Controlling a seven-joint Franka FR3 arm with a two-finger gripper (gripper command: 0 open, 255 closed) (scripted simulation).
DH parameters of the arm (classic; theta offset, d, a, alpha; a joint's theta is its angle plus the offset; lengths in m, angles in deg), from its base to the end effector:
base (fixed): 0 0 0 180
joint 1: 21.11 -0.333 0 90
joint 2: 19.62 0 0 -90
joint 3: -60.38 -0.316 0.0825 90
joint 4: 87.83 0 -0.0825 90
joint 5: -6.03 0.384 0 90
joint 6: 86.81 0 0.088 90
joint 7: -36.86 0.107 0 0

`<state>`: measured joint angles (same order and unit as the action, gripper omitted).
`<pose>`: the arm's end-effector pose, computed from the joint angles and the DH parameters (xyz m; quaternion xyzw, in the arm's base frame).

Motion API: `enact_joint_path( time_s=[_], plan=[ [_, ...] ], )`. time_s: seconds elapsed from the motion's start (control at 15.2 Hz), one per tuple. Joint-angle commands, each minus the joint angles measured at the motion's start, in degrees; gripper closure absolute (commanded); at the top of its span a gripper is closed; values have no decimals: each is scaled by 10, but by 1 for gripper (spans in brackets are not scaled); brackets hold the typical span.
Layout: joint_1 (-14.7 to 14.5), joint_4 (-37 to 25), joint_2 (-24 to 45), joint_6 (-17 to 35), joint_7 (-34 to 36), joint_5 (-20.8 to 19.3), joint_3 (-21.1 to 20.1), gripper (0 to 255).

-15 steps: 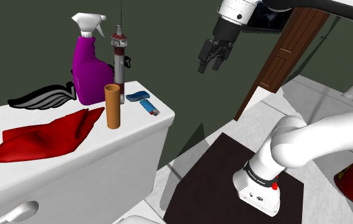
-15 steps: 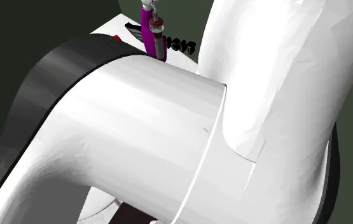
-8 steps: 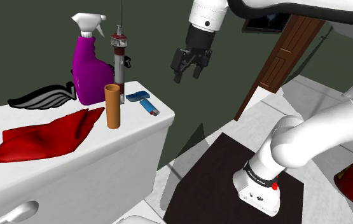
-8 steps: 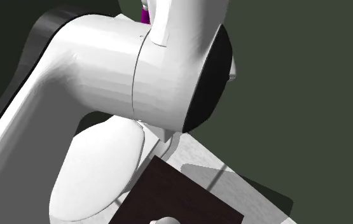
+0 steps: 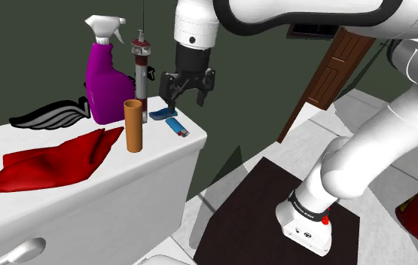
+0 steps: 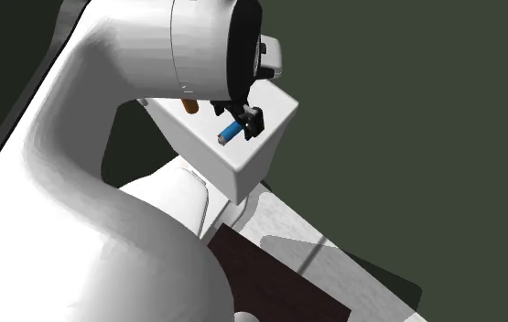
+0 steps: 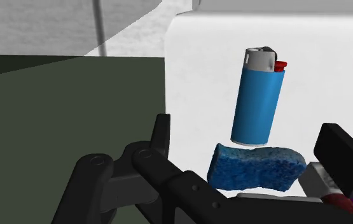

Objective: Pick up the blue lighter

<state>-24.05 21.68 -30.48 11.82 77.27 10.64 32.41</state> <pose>0.4225 0.2811 0.5635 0.9956 -0.0934 -0.0061 0.0099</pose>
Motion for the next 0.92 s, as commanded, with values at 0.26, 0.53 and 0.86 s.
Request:
enact_joint_path(
  time_s=[0.26, 0.53, 0.86],
  plan=[
    [-5, -1, 42, 29, 34, -16, -18, 0],
    [-6, 25, 44, 56, 34, -16, -19, 0],
    [-5, 26, 44, 57, 33, -17, -19, 255]
  ],
)
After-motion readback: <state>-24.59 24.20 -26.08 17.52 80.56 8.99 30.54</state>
